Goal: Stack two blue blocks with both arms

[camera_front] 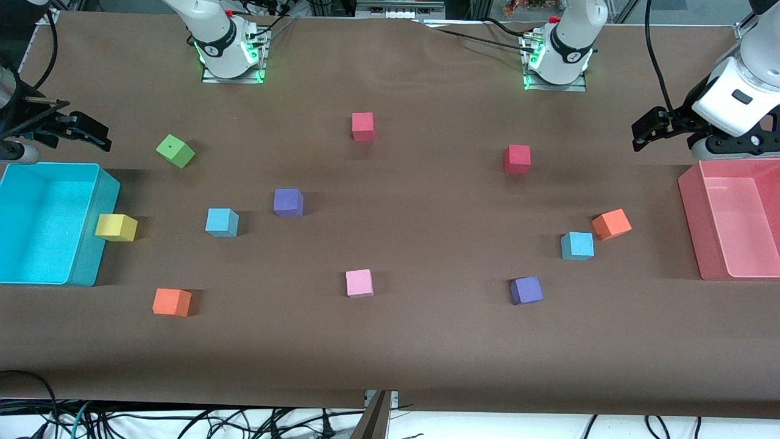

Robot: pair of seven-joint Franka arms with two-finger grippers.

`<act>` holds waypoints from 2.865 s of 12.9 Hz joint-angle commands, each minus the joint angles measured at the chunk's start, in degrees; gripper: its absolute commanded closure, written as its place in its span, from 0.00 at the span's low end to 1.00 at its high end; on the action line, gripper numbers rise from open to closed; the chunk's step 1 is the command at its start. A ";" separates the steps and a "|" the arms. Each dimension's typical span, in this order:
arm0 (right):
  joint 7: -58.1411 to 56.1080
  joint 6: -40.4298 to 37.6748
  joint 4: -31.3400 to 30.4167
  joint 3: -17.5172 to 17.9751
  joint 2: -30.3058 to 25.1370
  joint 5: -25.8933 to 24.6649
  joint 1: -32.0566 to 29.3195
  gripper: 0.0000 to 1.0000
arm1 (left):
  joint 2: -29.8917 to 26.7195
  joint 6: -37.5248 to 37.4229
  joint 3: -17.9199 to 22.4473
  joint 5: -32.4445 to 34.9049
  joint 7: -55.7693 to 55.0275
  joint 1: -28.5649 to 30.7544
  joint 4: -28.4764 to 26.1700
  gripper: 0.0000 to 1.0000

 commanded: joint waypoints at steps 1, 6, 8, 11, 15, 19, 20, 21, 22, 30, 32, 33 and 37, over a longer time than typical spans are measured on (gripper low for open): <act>-0.27 -0.52 0.51 0.07 0.03 0.01 -0.13 0.00 | -1.35 0.13 -0.10 0.79 -0.56 0.10 -1.14 0.00; -0.53 -0.61 0.60 0.07 0.12 0.10 -0.13 0.00 | -1.53 1.18 -0.10 0.96 -0.65 0.10 -2.11 0.00; -0.53 -0.69 0.60 0.07 0.12 0.09 -0.13 0.00 | -1.79 1.19 -0.10 0.96 -0.65 0.02 -2.02 0.00; -0.53 -0.87 0.60 0.07 0.12 0.01 -0.13 0.00 | -1.53 1.28 -0.10 0.26 -0.21 0.19 -2.11 0.00; -0.53 -1.13 0.60 0.07 0.12 0.01 -0.13 0.00 | -1.17 1.80 0.51 0.00 3.56 0.11 -2.11 0.00; -0.53 -1.13 0.60 0.07 0.12 0.01 -0.13 0.00 | -1.26 3.03 0.43 0.00 3.74 -0.16 -3.16 0.00; -0.53 -1.22 0.60 0.07 0.03 0.09 -0.13 0.00 | -1.26 2.86 0.43 0.00 3.66 -0.16 -3.25 0.00; -0.53 -1.22 0.51 0.07 0.12 0.10 -0.13 0.00 | -1.35 2.68 0.43 0.00 3.74 -0.25 -3.16 0.00; -0.53 -1.22 0.51 0.07 0.03 0.10 -0.13 0.00 | -1.26 2.86 0.43 0.00 3.83 -0.25 -3.16 0.00; -0.62 -1.22 0.51 0.07 0.03 0.09 -0.13 0.00 | -1.35 2.68 0.60 0.08 3.92 -0.34 -3.07 0.00; -0.62 -1.31 0.51 0.07 0.03 0.01 -0.13 0.00 | -1.35 2.68 0.69 0.08 3.83 -0.25 -3.25 0.00; -0.62 -1.31 0.51 0.07 0.03 0.09 -0.13 0.00 | -1.35 2.68 0.60 0.08 3.83 -0.25 -3.42 0.00; -0.62 -1.40 0.51 0.07 0.03 0.10 -0.13 0.00 | -1.35 2.51 0.60 0.08 3.83 -0.25 -3.60 0.00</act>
